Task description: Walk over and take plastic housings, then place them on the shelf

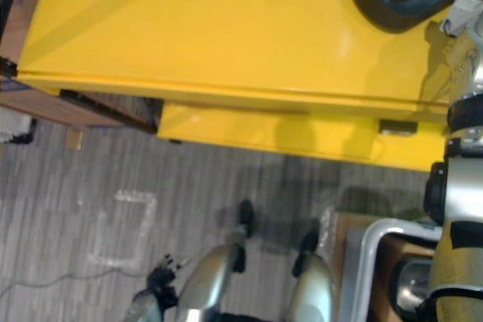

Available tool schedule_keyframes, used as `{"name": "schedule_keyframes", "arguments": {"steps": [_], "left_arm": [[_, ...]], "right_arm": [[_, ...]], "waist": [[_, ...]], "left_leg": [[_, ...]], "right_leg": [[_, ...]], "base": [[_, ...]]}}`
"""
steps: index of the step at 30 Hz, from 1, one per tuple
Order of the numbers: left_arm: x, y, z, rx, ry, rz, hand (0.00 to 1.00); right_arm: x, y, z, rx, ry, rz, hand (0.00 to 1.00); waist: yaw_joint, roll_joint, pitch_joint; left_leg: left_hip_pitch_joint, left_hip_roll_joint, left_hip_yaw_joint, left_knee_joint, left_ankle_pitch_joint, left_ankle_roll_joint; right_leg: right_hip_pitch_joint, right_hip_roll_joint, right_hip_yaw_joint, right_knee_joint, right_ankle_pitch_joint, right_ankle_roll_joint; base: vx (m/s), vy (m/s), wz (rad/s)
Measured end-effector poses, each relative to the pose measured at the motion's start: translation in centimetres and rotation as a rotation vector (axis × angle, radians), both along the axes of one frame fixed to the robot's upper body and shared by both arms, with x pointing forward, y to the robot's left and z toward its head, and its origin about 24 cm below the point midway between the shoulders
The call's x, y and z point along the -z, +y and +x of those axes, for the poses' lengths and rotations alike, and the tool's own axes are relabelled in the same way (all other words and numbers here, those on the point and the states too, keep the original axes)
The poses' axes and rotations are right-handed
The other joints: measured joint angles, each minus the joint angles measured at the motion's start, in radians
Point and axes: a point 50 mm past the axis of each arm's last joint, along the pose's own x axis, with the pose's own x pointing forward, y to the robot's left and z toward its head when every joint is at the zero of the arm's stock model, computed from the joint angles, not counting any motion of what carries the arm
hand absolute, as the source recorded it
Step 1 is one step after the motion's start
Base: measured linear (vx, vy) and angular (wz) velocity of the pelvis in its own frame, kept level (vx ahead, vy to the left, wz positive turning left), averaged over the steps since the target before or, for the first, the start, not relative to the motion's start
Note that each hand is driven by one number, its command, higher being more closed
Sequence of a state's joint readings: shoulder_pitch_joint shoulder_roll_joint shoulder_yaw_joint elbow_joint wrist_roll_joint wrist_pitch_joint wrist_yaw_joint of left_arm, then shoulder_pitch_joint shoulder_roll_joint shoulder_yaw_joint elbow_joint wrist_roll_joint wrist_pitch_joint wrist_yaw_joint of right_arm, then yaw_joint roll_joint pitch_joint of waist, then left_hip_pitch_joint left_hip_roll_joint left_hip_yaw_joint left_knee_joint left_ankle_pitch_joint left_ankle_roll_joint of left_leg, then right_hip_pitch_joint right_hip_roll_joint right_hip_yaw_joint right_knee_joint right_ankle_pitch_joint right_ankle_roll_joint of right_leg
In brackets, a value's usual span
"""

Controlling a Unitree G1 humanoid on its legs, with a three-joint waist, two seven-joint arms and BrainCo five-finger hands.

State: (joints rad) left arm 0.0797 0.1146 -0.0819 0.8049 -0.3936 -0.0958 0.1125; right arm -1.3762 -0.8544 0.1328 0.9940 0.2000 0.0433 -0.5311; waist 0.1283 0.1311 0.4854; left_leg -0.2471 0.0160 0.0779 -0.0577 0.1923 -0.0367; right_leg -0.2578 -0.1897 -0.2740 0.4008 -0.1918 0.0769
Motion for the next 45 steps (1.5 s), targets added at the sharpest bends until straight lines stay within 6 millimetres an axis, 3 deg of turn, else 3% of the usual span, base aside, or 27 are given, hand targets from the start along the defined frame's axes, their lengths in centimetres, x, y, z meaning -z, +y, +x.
{"name": "schedule_keyframes", "arguments": {"steps": [4,7,9,10,12,16,19,23,35,39,45], "left_arm": [[-0.1,0.1,0.1,0.017,-0.009,0.007,0.0],[-0.2,0.3,0.2,0.024,-0.009,0.013,0.0],[-0.6,0.8,0.5,0.03,-0.026,0.028,0.0],[-0.7,1.0,0.6,0.029,-0.027,0.033,0.0],[-0.9,1.4,0.8,0.031,-0.036,0.046,0.0],[-0.7,1.7,0.5,0.034,-0.022,0.054,0.0],[-0.7,1.8,0.5,0.031,-0.021,0.055,0.0],[-0.8,2.3,0.5,0.003,-0.015,0.065,0.0],[-0.7,2.4,0.3,0.007,0.005,0.074,0.0],[-0.7,2.8,0.3,-0.013,0.009,0.075,0.0],[-0.7,3.2,0.2,-0.024,0.012,0.08,0.0]], "right_arm": [[-3.4,0.1,-2.2,0.156,-0.069,-0.293,0.0],[-6.4,3.0,-3.9,0.13,-0.192,-0.531,0.0],[-8.2,6.7,-5.3,-0.009,-0.288,-0.715,0.0],[-8.3,7.6,-5.4,-0.06,-0.297,-0.748,0.0],[-7.5,9.9,-5.3,-0.299,-0.279,-0.775,0.0],[-4.6,11.7,-3.2,-0.664,-0.142,-0.623,0.0],[-2.9,12.2,-1.7,-0.758,0.005,-0.588,0.0],[-1.3,11.4,-0.5,-0.788,0.17,-0.517,0.0],[0.2,8.7,0.8,-0.776,0.291,-0.309,0.0],[1.8,8.6,1.3,-0.839,0.418,-0.271,0.0],[5.6,8.4,1.7,-0.949,0.62,-0.214,0.0]], "waist": [[-0.005,0.0,0.0],[-0.021,0.0,0.0],[-0.033,0.0,0.0],[-0.035,0.0,0.0],[-0.035,0.0,0.0],[-0.03,-0.003,0.002],[-0.03,-0.006,0.003],[-0.034,-0.014,0.008],[-0.032,-0.045,0.01],[-0.034,-0.059,0.009],[-0.038,-0.103,0.006]], "left_leg": [[0.001,0.005,-0.014,0.001,0.0,0.0],[0.001,0.013,-0.016,0.002,0.0,0.0],[0.002,0.017,-0.014,0.002,-0.001,0.0],[0.004,0.018,-0.014,0.002,-0.001,0.0],[0.02,0.02,-0.011,0.001,-0.003,0.0],[0.036,0.025,-0.001,-0.001,-0.005,-0.001],[0.037,0.031,0.013,-0.001,-0.004,-0.001],[0.053,0.036,0.016,-0.003,-0.004,-0.001],[0.056,0.043,0.018,-0.005,-0.002,-0.004],[0.075,0.043,0.02,-0.01,-0.002,-0.004],[0.082,0.043,0.031,-0.02,0.001,-0.005]], "right_leg": [[0.023,0.011,-0.013,-0.04,0.012,0.001],[0.05,0.028,-0.02,-0.087,0.04,0.001],[0.06,0.035,-0.02,-0.112,0.053,0.002],[0.063,0.036,-0.02,-0.118,0.056,0.001],[0.082,0.039,-0.019,-0.127,0.059,0.0],[0.088,0.045,-0.008,-0.135,0.061,-0.003],[0.088,0.052,0.001,-0.138,0.074,-0.004],[0.115,0.062,0.003,-0.165,0.09,-0.002],[0.124,0.071,0.007,-0.186,0.105,-0.004],[0.143,0.071,0.008,-0.191,0.105,-0.004],[0.144,0.073,0.021,-0.202,0.112,-0.002]], "base": [[0.03,-0.004,0.06],[0.05,-0.004,-0.02],[0.01,0.007,-0.02],[0.01,0.012,-0.07],[0.0,0.002,-0.05],[-0.03,-0.002,-0.08],[0.0,-0.012,-0.16],[0.01,-0.006,-0.03],[0.0,-0.001,0.0],[0.0,0.0,0.0],[0.01,0.002,-0.05]]}}
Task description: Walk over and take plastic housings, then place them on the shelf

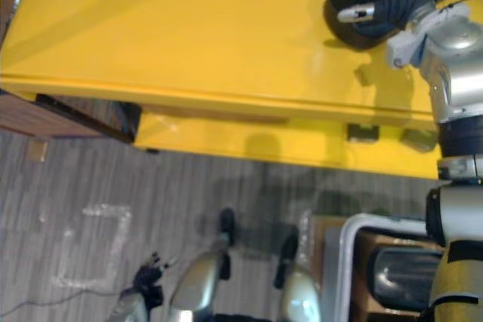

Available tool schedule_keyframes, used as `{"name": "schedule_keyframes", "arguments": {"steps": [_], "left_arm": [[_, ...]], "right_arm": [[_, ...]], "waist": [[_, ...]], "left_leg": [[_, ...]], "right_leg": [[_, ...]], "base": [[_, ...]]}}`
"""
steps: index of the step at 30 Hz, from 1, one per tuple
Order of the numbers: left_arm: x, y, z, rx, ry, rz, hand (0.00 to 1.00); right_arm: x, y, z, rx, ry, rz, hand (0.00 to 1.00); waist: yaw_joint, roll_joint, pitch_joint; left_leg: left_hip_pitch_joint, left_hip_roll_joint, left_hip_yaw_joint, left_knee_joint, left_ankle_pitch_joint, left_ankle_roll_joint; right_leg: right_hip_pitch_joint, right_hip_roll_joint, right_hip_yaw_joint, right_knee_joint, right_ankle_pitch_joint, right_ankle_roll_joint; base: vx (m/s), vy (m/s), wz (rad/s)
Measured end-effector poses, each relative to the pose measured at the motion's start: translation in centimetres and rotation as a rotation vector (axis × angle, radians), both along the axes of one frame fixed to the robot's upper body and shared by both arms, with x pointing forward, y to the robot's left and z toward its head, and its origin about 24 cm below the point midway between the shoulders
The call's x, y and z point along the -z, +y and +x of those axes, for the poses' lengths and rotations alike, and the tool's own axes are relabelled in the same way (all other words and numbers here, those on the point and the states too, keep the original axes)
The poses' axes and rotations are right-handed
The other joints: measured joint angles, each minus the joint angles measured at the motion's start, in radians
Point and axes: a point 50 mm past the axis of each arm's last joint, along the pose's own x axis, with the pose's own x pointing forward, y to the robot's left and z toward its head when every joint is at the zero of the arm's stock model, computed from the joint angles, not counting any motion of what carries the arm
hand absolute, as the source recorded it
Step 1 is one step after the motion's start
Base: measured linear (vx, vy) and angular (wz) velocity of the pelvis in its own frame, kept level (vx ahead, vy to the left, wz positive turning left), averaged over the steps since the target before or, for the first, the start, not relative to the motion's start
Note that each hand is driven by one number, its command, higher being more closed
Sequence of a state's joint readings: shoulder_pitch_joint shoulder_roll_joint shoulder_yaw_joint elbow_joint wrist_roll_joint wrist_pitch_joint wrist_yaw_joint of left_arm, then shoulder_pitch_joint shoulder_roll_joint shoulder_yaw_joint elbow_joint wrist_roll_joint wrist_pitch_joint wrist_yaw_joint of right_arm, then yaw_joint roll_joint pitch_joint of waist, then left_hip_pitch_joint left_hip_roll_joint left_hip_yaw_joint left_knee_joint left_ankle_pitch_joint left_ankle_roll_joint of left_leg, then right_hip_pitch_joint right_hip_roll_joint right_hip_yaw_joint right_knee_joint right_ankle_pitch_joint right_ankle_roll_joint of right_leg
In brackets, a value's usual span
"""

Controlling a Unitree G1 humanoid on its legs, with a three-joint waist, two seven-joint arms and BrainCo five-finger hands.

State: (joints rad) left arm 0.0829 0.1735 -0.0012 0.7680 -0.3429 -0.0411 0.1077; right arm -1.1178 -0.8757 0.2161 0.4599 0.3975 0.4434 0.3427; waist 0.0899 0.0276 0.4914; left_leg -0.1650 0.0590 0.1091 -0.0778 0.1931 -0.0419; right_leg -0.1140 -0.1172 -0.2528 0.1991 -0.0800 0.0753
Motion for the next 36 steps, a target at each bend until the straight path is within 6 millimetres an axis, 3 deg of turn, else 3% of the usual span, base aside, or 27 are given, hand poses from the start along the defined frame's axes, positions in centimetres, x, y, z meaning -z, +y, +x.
{"name": "schedule_keyframes", "arguments": {"steps": [4,12,15,21,24,29,36], "left_arm": [[-0.1,0.8,-0.1,-0.002,0.001,0.024,0.0],[-0.2,1.6,-0.5,-0.023,0.007,0.038,0.0],[-0.3,2.7,-0.9,-0.026,0.016,0.068,0.0],[-0.3,2.9,-1.1,-0.042,0.016,0.068,0.0],[-0.4,2.9,-1.0,-0.042,0.01,0.07,0.0],[-0.4,2.9,-1.1,-0.044,0.01,0.07,0.0],[-0.4,2.9,-1.1,-0.05,0.008,0.073,0.0]], "right_arm": [[0.8,0.4,-0.5,-0.072,0.033,-0.021,0.0],[2.1,-0.9,-1.8,-0.112,0.115,-0.115,0.0],[2.5,-1.8,-2.2,-0.089,0.137,-0.133,0.0],[1.9,-3.2,-2.5,0.021,0.108,-0.205,0.0],[1.2,-4.5,-2.7,0.131,0.075,-0.26,0.0],[-2.2,-6.4,-3.4,0.306,-0.046,-0.294,0.0],[-5.6,-7.4,-4.4,0.503,-0.183,-0.361,0.0]], "waist": [[-0.014,-0.024,0.001],[-0.024,-0.057,0.0],[-0.025,-0.078,0.0],[-0.025,-0.084,0.001],[-0.022,-0.085,0.002],[-0.024,-0.093,0.001],[-0.024,-0.095,0.002]], "left_leg": [[0.002,-0.001,0.006,-0.001,0.0,0.0],[0.001,-0.001,0.009,-0.001,-0.001,0.001],[0.0,0.001,0.01,-0.001,-0.001,0.001],[-0.012,0.002,0.013,-0.001,-0.001,0.001],[-0.013,0.002,0.013,-0.001,-0.001,0.001],[-0.017,0.008,0.014,-0.001,-0.001,0.001],[-0.03,0.009,0.013,-0.001,-0.001,0.001]], "right_leg": [[0.001,0.0,0.006,-0.005,0.004,0.002],[0.004,0.001,0.009,-0.02,0.011,0.005],[0.004,0.005,0.01,-0.024,0.014,0.003],[0.004,0.01,0.012,-0.054,0.034,0.005],[0.005,0.01,0.013,-0.056,0.036,0.005],[0.006,0.018,0.013,-0.071,0.042,0.003],[-0.004,0.02,0.012,-0.074,0.045,0.002]], "base": [[0.01,0.002,-0.03],[0.0,0.0,0.0],[0.0,0.0,0.0],[0.0,0.0,0.0],[0.0,0.0,0.0],[0.0,0.0,0.0],[0.0,0.0,0.0]]}}
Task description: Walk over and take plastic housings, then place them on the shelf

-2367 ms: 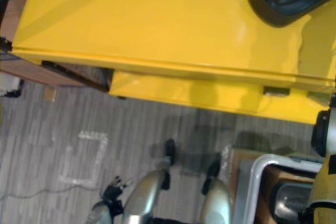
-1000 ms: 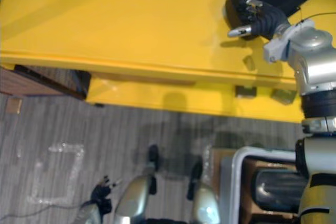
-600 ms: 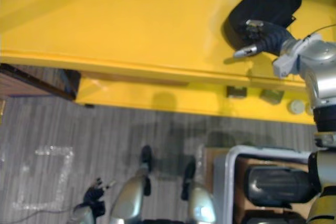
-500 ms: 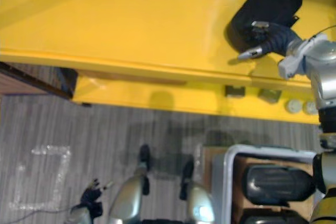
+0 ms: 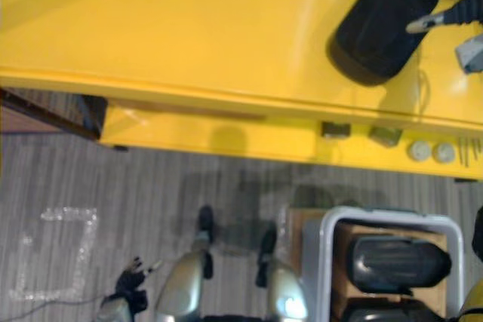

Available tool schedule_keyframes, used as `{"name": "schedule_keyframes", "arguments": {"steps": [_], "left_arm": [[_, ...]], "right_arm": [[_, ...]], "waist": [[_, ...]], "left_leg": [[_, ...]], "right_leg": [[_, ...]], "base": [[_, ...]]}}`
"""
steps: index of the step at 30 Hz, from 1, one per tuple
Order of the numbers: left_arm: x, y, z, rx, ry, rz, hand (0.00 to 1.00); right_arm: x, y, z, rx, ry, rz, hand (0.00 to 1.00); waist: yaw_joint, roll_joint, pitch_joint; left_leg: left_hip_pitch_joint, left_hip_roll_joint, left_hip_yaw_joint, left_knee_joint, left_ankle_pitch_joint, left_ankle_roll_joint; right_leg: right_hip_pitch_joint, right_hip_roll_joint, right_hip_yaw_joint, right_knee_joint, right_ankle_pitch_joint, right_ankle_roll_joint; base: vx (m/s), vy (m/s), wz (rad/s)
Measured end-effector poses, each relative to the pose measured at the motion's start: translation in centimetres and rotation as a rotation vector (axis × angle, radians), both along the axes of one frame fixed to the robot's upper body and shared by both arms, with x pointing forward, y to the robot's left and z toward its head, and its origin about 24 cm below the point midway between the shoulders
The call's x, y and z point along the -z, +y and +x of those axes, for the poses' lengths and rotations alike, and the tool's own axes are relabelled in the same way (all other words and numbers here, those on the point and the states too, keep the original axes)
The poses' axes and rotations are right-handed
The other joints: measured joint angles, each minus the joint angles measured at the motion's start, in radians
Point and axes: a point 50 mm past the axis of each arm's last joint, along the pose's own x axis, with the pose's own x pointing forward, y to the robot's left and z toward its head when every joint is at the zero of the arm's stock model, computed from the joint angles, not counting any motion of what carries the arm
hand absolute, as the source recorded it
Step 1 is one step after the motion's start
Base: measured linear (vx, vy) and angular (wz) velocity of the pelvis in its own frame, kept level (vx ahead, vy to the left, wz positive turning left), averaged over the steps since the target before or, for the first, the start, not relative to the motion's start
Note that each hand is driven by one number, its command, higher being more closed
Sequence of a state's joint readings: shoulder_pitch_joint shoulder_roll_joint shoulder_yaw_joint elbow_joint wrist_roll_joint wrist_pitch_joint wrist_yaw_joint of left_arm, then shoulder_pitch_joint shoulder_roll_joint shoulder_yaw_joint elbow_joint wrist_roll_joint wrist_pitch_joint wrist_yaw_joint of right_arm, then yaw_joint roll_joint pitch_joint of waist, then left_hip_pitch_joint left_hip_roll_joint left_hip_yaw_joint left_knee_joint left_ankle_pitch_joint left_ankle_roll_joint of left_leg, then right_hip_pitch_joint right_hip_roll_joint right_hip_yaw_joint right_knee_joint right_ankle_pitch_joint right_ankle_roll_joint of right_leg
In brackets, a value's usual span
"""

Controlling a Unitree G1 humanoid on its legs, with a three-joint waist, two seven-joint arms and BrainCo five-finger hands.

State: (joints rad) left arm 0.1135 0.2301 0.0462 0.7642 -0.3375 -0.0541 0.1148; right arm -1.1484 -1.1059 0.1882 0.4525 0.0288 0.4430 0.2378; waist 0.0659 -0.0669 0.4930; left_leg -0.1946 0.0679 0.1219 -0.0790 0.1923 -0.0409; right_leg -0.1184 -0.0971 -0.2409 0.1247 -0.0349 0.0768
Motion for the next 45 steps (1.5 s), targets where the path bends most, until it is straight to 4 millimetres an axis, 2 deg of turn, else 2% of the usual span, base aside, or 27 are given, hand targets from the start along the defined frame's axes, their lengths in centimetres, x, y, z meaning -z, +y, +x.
{"name": "schedule_keyframes", "arguments": {"steps": [5,6,8,12,15,18,23,30,34,39,42,45], "left_arm": [[0.0,-0.1,0.0,-0.003,-0.003,-0.006,0.0],[0.0,-0.2,0.0,0.004,-0.002,-0.007,0.0],[0.1,-0.4,0.1,0.01,-0.001,-0.01,0.0],[0.2,-0.9,0.1,0.029,0.005,-0.02,0.0],[0.3,-1.5,0.1,0.042,0.007,-0.03,0.0],[0.6,-2.5,0.0,0.047,0.011,-0.056,0.0],[0.8,-3.0,0.0,0.053,0.015,-0.068,0.0],[1.0,-3.8,0.0,0.076,0.019,-0.085,0.0],[1.1,-4.6,0.1,0.082,0.016,-0.105,0.0],[1.1,-5.1,0.1,0.083,0.016,-0.129,0.0],[1.2,-5.3,0.1,0.089,0.016,-0.132,0.0],[1.2,-5.5,0.1,0.096,0.016,-0.141,0.0]], "right_arm": [[-0.5,0.0,-0.1,0.067,-0.133,0.003,0.0],[-0.7,-0.7,-0.3,0.143,-0.196,0.018,0.0],[-0.5,-1.5,-0.4,0.194,-0.213,0.051,0.0],[1.7,-4.6,-0.4,0.289,-0.231,0.312,0.0],[3.9,-6.3,-0.2,0.366,-0.203,0.44,0.0],[5.7,-7.6,-0.2,0.429,-0.186,0.525,0.0],[7.5,-7.7,0.4,0.434,-0.19,0.641,0.0],[7.3,-8.0,0.3,0.43,-0.233,0.668,0.0],[6.1,-7.9,0.3,0.409,-0.293,0.67,0.0],[5.3,-7.7,0.3,0.371,-0.358,0.65,0.0],[4.6,-7.5,0.3,0.354,-0.385,0.641,0.0],[4.4,-7.3,0.4,0.354,-0.383,0.565,0.0]], "waist": [[0.001,0.0,0.0],[0.002,0.0,0.0],[0.004,0.0,0.0],[0.004,0.012,0.005],[0.006,0.04,0.01],[0.015,0.091,0.007],[0.018,0.112,0.007],[0.031,0.121,0.006],[0.031,0.145,0.007],[0.031,0.17,0.003],[0.03,0.178,0.0],[0.033,0.191,-0.006]], "left_leg": [[-0.002,0.0,0.0,0.0,0.0,0.0],[-0.004,-0.001,-0.001,0.0,0.0,0.0],[-0.006,-0.002,-0.002,0.0,0.0,0.0],[-0.014,-0.009,-0.004,0.0,0.001,0.002],[-0.016,-0.013,-0.004,0.0,0.002,0.003],[-0.016,-0.015,-0.006,0.0,0.003,0.004],[-0.016,-0.012,-0.008,0.0,0.003,0.004],[-0.021,-0.018,-0.011,0.0,0.004,0.004],[-0.037,-0.019,-0.014,0.0,0.008,0.004],[-0.043,-0.025,-0.021,0.0,0.012,0.0],[-0.051,-0.028,-0.023,0.0,0.016,-0.001],[-0.052,-0.029,-0.027,0.0,0.02,-0.003]], "right_leg": [[-0.002,0.0,0.0,0.0,0.0,0.0],[-0.004,-0.001,-0.001,0.0,0.0,0.0],[-0.005,-0.002,-0.001,0.001,0.0,0.0],[-0.013,-0.008,-0.002,0.005,0.0,0.0],[-0.017,-0.011,-0.002,0.009,0.0,0.001],[-0.019,-0.011,-0.003,0.015,-0.001,0.002],[-0.023,-0.013,-0.005,0.026,-0.009,0.001],[-0.054,-0.028,-0.005,0.085,-0.041,0.002],[-0.077,-0.032,-0.006,0.105,-0.046,0.002],[-0.109,-0.048,-0.007,0.173,-0.081,0.0],[-0.132,-0.056,-0.009,0.201,-0.098,-0.001],[-0.144,-0.06,-0.01,0.227,-0.113,-0.004]], "base": [[0.0,0.0,0.0],[0.0,0.0,0.0],[0.0,0.0,0.0],[0.0,0.004,0.01],[0.0,0.0,0.0],[0.0,0.0,0.0],[0.0,0.0,0.0],[0.01,-0.005,0.02],[0.0,-0.003,0.01],[0.0,-0.021,0.04],[-0.01,-0.033,0.04],[0.01,-0.047,0.05]]}}
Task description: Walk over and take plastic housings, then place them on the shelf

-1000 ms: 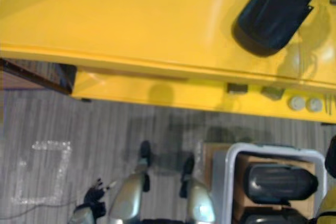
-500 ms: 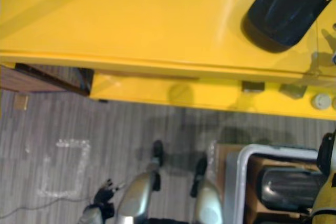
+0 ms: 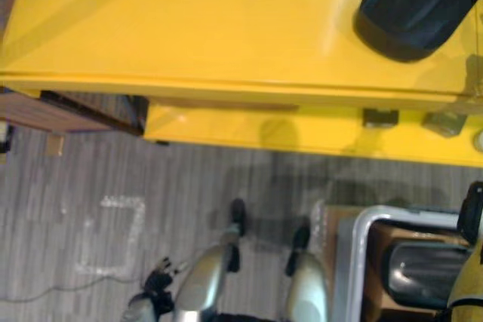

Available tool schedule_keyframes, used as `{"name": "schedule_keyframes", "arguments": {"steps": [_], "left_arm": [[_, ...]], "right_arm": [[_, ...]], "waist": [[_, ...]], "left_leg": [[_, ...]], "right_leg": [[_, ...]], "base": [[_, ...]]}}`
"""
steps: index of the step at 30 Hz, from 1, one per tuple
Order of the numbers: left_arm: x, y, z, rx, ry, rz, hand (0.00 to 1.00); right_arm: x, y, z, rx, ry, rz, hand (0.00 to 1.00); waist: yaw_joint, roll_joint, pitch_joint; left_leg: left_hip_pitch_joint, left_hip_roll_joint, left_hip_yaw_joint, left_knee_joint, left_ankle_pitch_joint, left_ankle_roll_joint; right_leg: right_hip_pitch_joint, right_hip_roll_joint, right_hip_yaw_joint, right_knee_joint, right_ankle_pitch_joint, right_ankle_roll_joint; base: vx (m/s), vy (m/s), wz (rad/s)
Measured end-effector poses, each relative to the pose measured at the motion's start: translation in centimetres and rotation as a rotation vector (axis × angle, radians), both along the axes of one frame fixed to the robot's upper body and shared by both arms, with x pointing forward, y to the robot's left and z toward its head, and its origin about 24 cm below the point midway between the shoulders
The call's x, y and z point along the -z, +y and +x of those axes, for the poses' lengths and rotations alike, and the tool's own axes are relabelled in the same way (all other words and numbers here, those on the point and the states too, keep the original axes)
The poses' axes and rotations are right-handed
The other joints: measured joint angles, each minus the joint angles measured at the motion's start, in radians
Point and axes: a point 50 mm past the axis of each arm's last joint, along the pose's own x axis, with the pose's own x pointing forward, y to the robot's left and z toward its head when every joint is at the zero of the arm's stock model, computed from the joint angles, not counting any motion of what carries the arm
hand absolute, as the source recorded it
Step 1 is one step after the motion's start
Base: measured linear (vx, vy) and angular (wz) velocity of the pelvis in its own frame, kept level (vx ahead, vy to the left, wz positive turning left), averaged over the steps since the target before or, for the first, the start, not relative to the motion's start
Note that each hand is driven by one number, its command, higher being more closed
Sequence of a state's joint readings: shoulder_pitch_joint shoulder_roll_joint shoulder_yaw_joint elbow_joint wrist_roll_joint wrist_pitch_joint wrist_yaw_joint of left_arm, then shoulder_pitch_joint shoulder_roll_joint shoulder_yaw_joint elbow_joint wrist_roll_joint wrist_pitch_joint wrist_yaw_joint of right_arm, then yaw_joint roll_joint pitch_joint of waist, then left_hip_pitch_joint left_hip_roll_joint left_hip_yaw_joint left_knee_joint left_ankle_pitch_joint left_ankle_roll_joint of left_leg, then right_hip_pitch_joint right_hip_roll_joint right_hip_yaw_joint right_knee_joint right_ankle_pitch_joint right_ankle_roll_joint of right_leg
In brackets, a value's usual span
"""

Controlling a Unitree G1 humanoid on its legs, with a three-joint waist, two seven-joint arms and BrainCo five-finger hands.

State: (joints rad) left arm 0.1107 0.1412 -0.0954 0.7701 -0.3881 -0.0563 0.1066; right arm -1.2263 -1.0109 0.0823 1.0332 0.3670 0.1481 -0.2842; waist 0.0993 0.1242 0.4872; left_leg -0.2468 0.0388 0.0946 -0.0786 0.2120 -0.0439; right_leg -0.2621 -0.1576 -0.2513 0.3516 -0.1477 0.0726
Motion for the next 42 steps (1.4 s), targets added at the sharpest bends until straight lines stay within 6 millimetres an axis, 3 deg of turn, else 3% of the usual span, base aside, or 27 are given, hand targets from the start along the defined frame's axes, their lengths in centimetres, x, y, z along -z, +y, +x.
{"name": "schedule_keyframes", "arguments": {"steps": [7,11,16,20,24,33,34,35,39,42], "left_arm": [[0.1,-0.7,0.0,0.033,0.002,-0.01,0.0],[0.1,-0.8,0.0,0.043,0.0,-0.019,0.0],[0.1,-0.9,0.0,0.059,-0.005,-0.033,0.0],[0.1,-0.9,0.1,0.061,-0.006,-0.031,0.0],[0.2,-0.8,-0.1,0.06,0.001,-0.031,0.0],[0.4,-0.7,-0.4,0.056,0.014,-0.022,0.0],[0.2,-0.6,-0.3,0.059,-0.006,-0.013,0.0],[0.2,-0.6,-0.1,0.06,-0.011,-0.012,0.0],[0.2,-0.4,0.0,0.06,-0.009,-0.007,0.0],[0.1,-0.3,0.4,0.065,-0.01,-0.009,0.0]], "right_arm": [[-1.2,0.9,0.3,-0.015,-0.016,-0.114,0.0],[-3.0,3.2,1.4,-0.184,-0.088,-0.158,0.0],[-3.9,6.1,2.6,-0.345,-0.117,-0.227,0.0],[-4.4,6.6,2.6,-0.382,-0.136,-0.247,0.0],[-4.6,7.1,2.8,-0.385,-0.127,-0.27,0.0],[-5.9,7.0,2.2,-0.203,-0.176,-0.362,0.0],[-10.8,11.9,-0.3,-0.335,-0.464,-0.595,0.0],[-11.6,13.2,-1.0,-0.413,-0.522,-0.63,0.0],[-11.8,15.3,-1.0,-0.526,-0.539,-0.669,0.0],[-10.9,18.5,-0.3,-0.778,-0.507,-0.6,0.0]], "waist": [[0.001,0.032,-0.019],[0.012,0.054,-0.018],[0.032,0.057,-0.018],[0.053,0.057,-0.018],[0.054,0.057,-0.018],[0.054,0.057,-0.017],[0.048,0.056,-0.017],[0.048,0.056,-0.017],[0.053,0.054,-0.015],[0.052,0.053,-0.015]], "left_leg": [[-0.018,-0.003,-0.024,0.005,0.005,-0.007],[-0.018,-0.004,-0.033,0.01,0.008,-0.01],[-0.018,-0.003,-0.045,0.017,0.007,-0.01],[-0.019,-0.005,-0.051,0.018,0.008,-0.01],[-0.017,-0.005,-0.058,0.02,0.008,-0.01],[-0.016,0.007,-0.058,0.019,0.008,-0.01],[-0.016,0.013,-0.056,0.019,0.007,-0.01],[-0.013,0.015,-0.057,0.02,0.007,-0.01],[-0.002,0.015,-0.057,0.02,0.007,-0.011],[0.001,0.016,-0.055,0.021,0.007,-0.011]], "right_leg": [[-0.022,-0.011,-0.024,0.044,-0.029,-0.005],[-0.025,-0.014,-0.028,0.067,-0.044,-0.006],[-0.016,-0.014,-0.04,0.071,-0.049,-0.012],[-0.012,-0.015,-0.045,0.07,-0.049,-0.012],[-0.004,-0.014,-0.051,0.065,-0.048,-0.012],[0.017,0.005,-0.055,0.02,-0.028,-0.012],[0.026,0.016,-0.053,-0.006,-0.014,-0.013],[0.03,0.018,-0.054,-0.011,-0.012,-0.014],[0.043,0.018,-0.055,-0.014,-0.012,-0.014],[0.046,0.018,-0.053,-0.016,-0.011,-0.014]], "base": [[0.03,-0.047,0.09],[0.03,-0.039,0.09],[0.03,-0.026,0.06],[0.01,0.0,0.04],[0.0,-0.001,0.03],[0.03,-0.003,-0.02],[0.06,-0.004,-0.06],[0.05,-0.007,-0.06],[0.0,0.0,0.0],[0.0,0.001,-0.03]]}}
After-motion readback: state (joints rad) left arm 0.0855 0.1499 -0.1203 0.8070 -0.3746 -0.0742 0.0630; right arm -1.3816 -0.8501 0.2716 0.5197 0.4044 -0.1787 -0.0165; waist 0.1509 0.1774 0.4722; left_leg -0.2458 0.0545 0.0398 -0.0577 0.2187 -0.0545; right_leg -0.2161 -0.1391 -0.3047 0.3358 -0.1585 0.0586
